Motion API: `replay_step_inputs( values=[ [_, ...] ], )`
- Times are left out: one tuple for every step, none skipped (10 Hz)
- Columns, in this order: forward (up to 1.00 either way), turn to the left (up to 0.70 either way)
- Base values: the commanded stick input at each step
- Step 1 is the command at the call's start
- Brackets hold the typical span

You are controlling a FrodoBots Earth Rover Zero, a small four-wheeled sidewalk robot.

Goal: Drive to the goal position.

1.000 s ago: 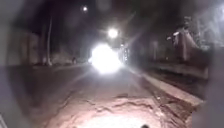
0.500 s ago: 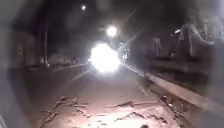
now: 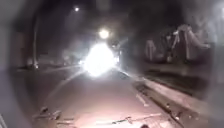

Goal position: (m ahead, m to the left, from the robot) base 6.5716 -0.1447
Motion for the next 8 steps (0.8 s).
replay_step_inputs(
  values=[
    [0.70, -0.25],
    [0.70, 0.00],
    [0.70, 0.00],
    [0.70, 0.00],
    [0.70, 0.00],
    [0.70, 0.00],
    [0.70, 0.00],
    [0.70, 0.00]
  ],
)
